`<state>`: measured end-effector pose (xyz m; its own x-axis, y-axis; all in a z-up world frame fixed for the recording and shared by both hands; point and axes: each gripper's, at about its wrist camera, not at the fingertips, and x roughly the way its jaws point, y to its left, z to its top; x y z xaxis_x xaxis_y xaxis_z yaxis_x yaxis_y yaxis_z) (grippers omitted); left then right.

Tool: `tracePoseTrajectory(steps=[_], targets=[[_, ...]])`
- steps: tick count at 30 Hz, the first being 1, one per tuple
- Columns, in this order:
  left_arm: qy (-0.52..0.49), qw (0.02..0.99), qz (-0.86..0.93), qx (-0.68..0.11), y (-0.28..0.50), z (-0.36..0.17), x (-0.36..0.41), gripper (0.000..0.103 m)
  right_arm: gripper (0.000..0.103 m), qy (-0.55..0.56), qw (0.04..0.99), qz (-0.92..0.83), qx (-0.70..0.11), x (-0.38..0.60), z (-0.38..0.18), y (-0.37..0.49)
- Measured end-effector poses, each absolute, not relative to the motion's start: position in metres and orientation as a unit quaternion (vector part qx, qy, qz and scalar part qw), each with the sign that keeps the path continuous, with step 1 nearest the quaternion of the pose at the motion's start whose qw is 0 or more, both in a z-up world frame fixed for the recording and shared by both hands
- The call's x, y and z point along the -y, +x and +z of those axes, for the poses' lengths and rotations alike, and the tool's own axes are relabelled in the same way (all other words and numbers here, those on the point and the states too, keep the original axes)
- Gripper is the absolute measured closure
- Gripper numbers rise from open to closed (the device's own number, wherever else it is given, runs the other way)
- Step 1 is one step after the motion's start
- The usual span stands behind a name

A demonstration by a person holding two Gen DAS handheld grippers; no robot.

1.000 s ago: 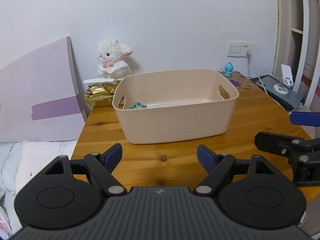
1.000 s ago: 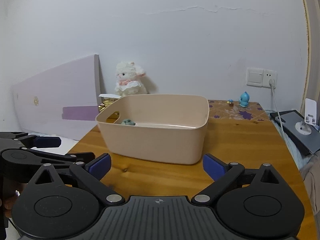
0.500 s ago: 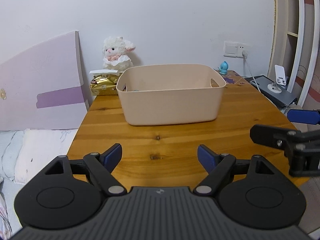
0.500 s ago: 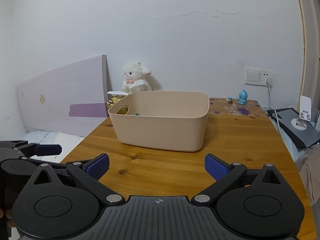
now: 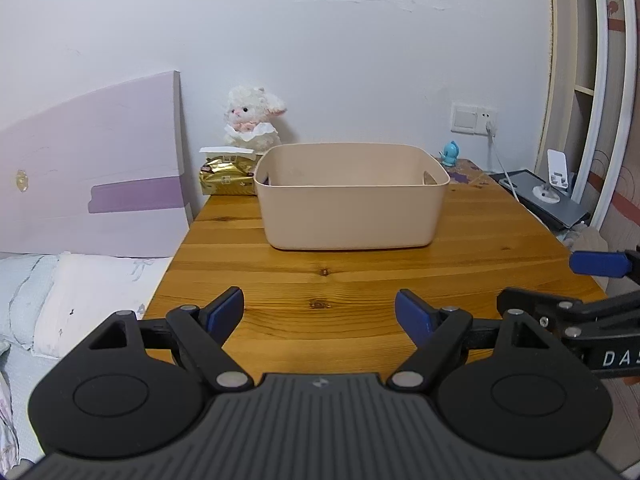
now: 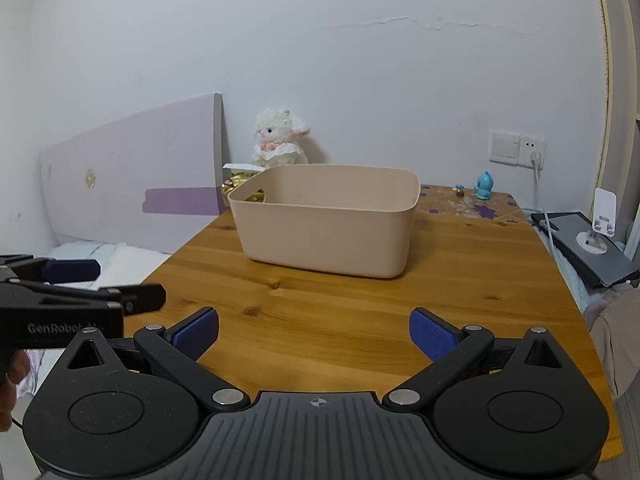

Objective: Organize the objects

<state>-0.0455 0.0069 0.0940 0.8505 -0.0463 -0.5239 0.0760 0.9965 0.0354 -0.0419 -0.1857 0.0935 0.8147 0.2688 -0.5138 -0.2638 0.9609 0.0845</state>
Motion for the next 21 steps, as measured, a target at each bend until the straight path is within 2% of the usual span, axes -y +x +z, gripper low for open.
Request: tracePoseTrajectory(steps=[9, 11, 17, 21], targets=[[0.018, 0.963, -0.028, -0.267, -0.061, 0.094, -0.01, 0.019, 0.0, -0.001, 0.954, 0.128, -0.271, 0.184, 0.093, -0.054], [0.021, 0.964, -0.031, -0.263, -0.064, 0.095, -0.008, 0.015, 0.0, 0.0, 0.955, 0.128, -0.268, 0.185, 0.095, -0.058], [0.034, 0.965, -0.029, -0.257, -0.071, 0.096, -0.002, 0.014, 0.0, 0.002, 0.957, 0.127, -0.26, 0.186, 0.099, -0.066], [0.04, 0.966, -0.024, -0.256, -0.075, 0.097, 0.001, 0.01, 0.0, 0.005, 0.957, 0.125, -0.261, 0.189, 0.099, -0.068]])
